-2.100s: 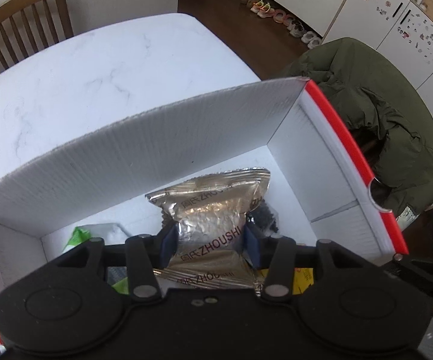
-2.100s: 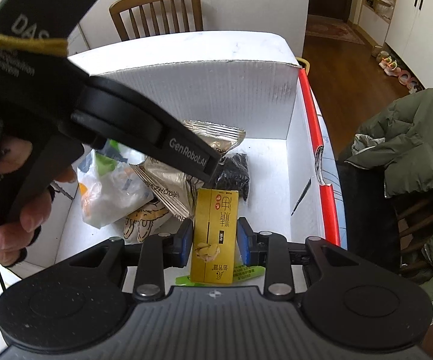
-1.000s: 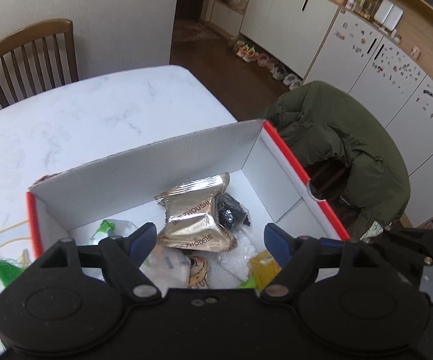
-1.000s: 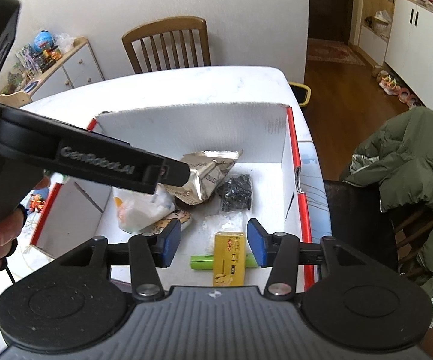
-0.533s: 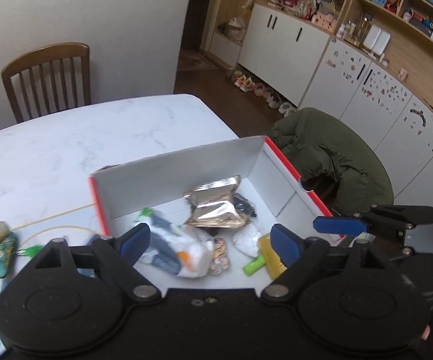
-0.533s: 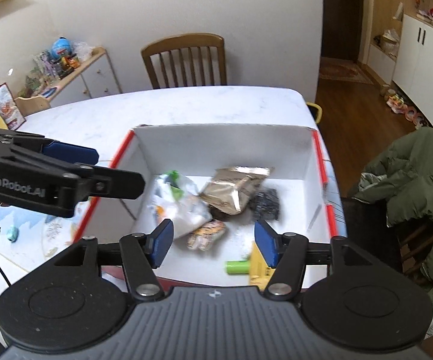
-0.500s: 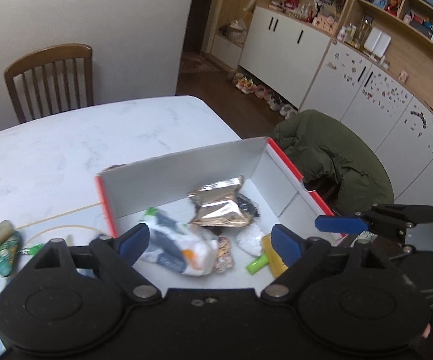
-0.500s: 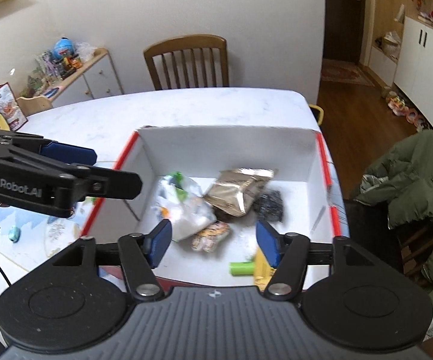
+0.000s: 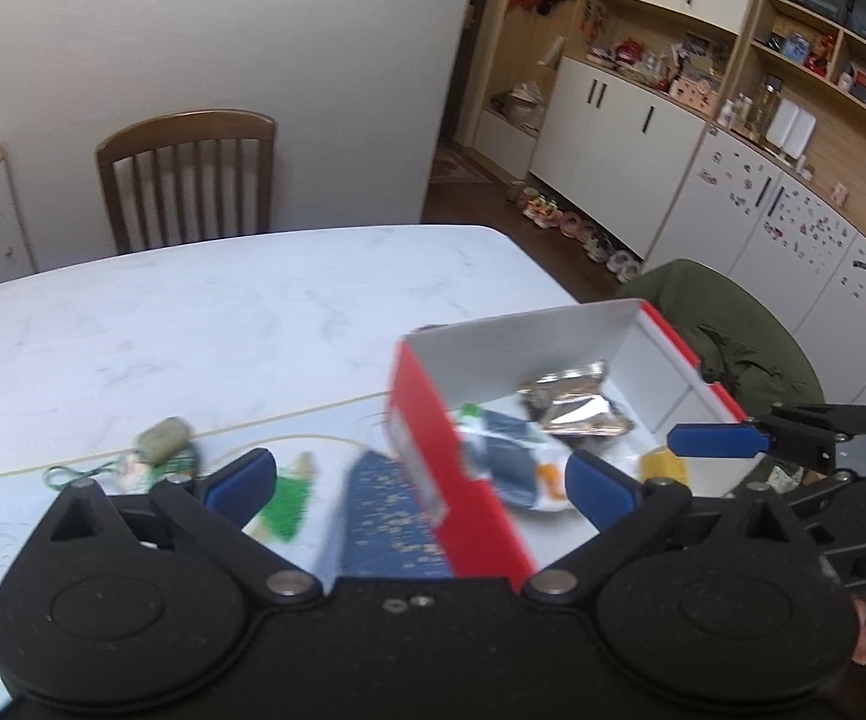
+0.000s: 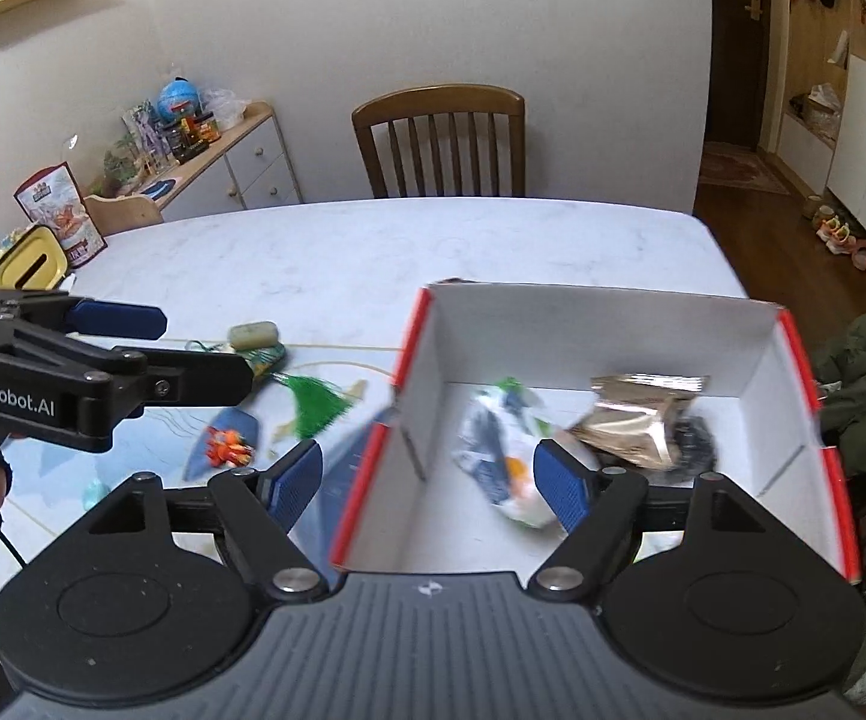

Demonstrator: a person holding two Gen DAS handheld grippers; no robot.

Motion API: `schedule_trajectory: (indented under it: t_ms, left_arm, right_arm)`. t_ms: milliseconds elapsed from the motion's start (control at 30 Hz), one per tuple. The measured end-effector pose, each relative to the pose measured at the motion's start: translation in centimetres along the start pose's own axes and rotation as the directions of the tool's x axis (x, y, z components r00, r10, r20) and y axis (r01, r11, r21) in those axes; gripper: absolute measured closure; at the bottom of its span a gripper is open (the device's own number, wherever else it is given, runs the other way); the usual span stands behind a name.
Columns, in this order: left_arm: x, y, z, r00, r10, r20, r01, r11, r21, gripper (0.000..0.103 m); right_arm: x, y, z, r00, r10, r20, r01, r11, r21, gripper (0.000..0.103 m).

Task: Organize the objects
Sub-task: 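Withdraw both tools from the box toward the remaining table items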

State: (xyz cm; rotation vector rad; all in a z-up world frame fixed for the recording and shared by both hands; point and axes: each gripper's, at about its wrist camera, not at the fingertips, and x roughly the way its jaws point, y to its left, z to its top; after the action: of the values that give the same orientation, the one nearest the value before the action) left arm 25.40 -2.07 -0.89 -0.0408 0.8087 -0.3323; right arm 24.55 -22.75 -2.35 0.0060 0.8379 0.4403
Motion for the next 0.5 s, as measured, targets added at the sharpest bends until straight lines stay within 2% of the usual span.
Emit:
schedule_trajectory:
  t_ms: [133, 500]
  left_arm:
    - [-0.6, 3.2, -0.7, 1.0, 0.021, 0.002, -0.02, 0.999, -0.027, 0.001]
    - [-0.8, 12.2, -2.4, 0.993, 0.114, -0.03, -0.117, 0.988, -0.103, 0.001]
  right_arm:
    - [0.9, 2.4, 0.4, 1.0, 0.007, 0.002, -0.007, 1.0, 0.001, 0.019]
    - [4.7, 8.7, 0.1, 0.999, 0.016, -0.041, -0.017, 0.999, -0.027, 0.019]
